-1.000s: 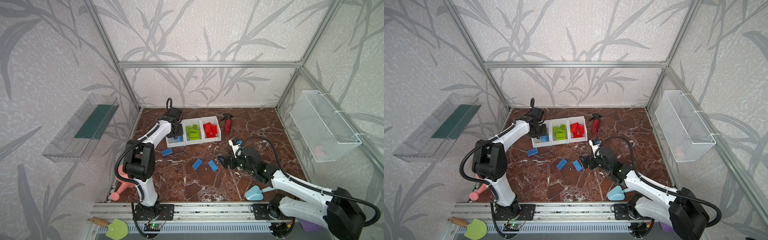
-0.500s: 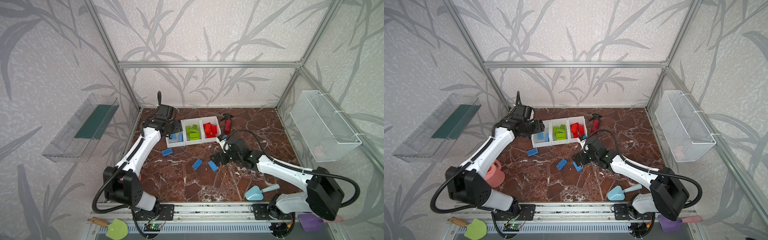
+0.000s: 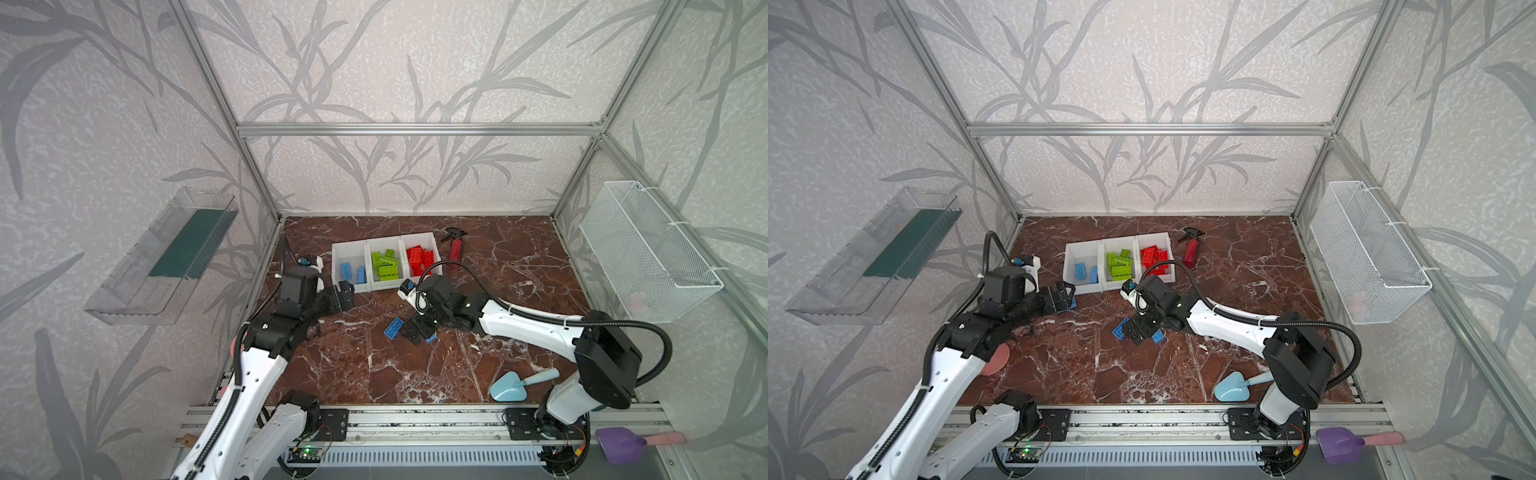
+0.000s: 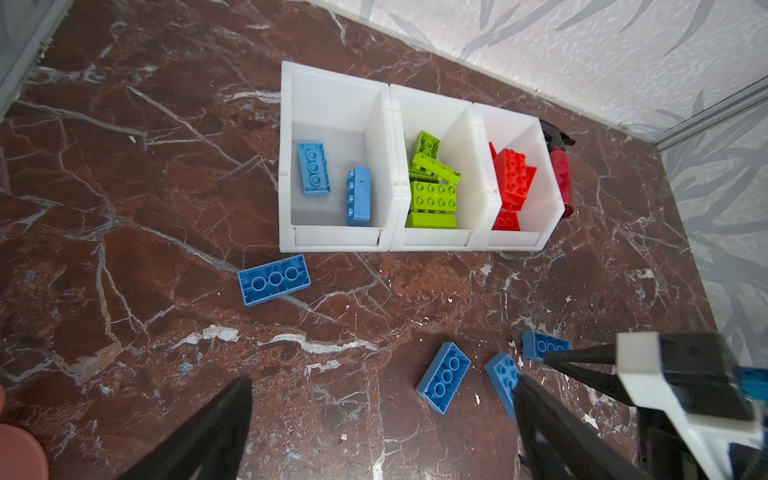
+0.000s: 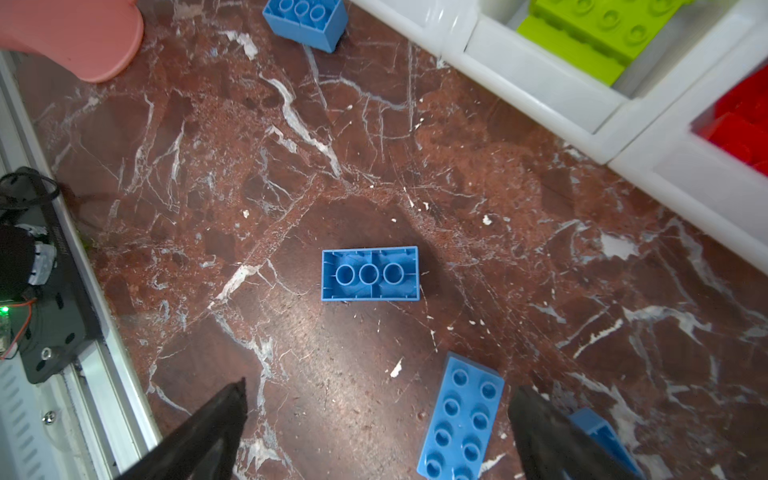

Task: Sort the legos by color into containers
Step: 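Grasp a blue brick on the table with the right gripper while the left withdraws, then carry the blue brick with the right gripper into the blue compartment and release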

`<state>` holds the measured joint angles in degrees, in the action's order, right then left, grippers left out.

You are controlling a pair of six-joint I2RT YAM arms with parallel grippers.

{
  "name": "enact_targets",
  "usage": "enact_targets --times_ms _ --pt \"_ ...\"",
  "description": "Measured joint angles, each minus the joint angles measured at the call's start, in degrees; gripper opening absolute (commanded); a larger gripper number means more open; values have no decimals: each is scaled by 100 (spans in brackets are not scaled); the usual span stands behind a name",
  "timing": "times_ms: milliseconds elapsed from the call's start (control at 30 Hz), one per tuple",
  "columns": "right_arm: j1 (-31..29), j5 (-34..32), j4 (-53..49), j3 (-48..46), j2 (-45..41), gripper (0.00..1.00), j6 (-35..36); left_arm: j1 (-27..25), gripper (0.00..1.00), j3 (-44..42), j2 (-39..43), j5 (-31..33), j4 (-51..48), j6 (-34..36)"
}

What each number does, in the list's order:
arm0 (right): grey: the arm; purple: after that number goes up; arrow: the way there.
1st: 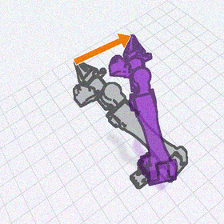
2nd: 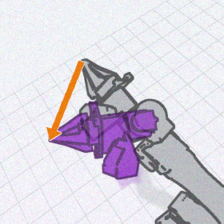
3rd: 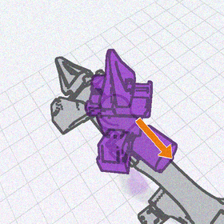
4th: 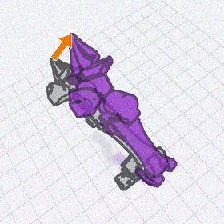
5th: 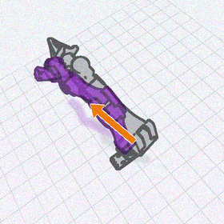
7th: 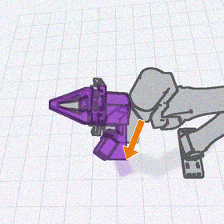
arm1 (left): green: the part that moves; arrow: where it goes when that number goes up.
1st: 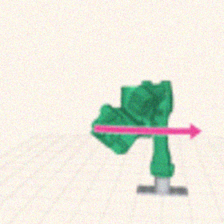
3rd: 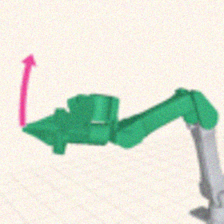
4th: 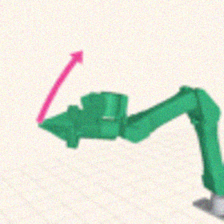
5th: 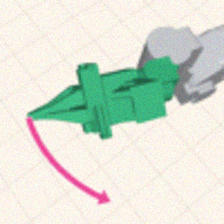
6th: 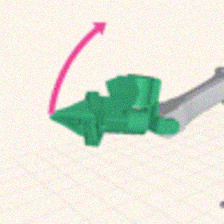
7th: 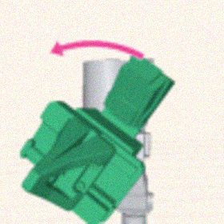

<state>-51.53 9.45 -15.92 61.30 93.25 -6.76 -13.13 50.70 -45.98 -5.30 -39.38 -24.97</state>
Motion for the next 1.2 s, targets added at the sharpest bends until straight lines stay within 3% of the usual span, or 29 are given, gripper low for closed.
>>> enact_targets --times_ms 133,433,900,1100,1200 --pt "-94 -57 -131 306 481 100 94 0 99 -153 389 96 -22 17" --pt "-505 -352 -404 1145 1473 99 304 7 99 -153 424 72 -7 55" --pt "-542 -752 -586 1521 2107 93 343 7 98 -157 577 68 -4 55" --pt "-544 -780 -597 1602 2247 83 358 9 97 -157 577 70 -2 55" --pt "-553 -800 -636 1742 2326 66 372 13 97 -157 579 90 -2 55"
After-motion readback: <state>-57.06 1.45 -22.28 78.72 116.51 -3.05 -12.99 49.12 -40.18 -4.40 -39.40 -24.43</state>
